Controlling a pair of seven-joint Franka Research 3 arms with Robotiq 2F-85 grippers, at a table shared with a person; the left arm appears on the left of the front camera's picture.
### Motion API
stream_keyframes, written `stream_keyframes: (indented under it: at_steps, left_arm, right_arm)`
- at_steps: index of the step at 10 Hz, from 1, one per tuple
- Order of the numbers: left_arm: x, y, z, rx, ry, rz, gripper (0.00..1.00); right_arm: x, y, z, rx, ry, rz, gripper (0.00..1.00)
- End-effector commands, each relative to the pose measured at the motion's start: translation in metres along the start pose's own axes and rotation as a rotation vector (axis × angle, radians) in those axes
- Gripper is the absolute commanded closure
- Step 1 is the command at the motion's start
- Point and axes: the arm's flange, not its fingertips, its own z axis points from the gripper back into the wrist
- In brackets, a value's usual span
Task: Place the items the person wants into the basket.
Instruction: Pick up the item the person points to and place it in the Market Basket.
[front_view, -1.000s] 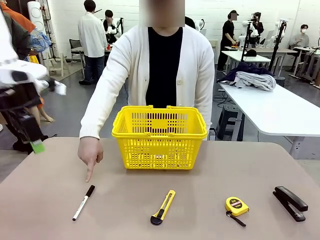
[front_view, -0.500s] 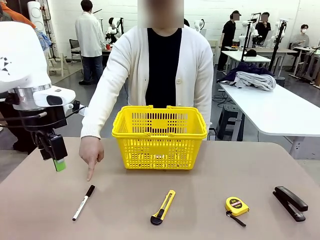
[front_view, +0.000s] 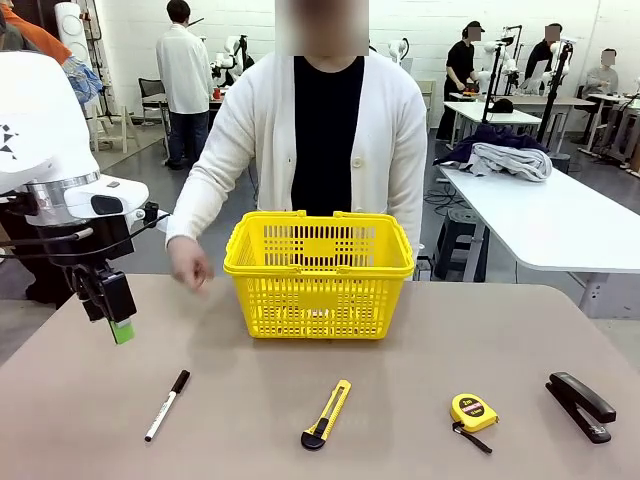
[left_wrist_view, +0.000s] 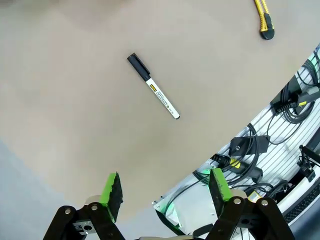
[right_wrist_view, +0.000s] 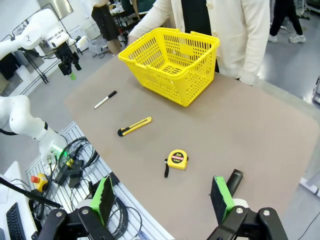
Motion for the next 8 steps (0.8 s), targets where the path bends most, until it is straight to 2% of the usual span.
stream_keyframes:
  at_steps: [1,3,6,8]
  left_arm:
    - [0.0,0.0,0.003,0.009,0.014,0.008,0.1]
    - [0.0,-0.001,0.0,-0.002,0.002,-0.002,0.1]
    - [0.009,-0.027,-0.056,0.134,-0.001,0.126,0.1]
    - [0.018,-0.032,-0.091,0.148,0.015,0.201,0.1]
  right_arm:
    - [0.0,-0.001,-0.003,0.02,-0.007,0.008,0.0]
    - [0.0,-0.001,-0.003,0.02,-0.007,0.008,0.0]
    - [0.0,-0.001,-0.003,0.02,-0.007,0.008,0.0]
    - [0.0,-0.001,-0.003,0.02,-0.007,0.008,0.0]
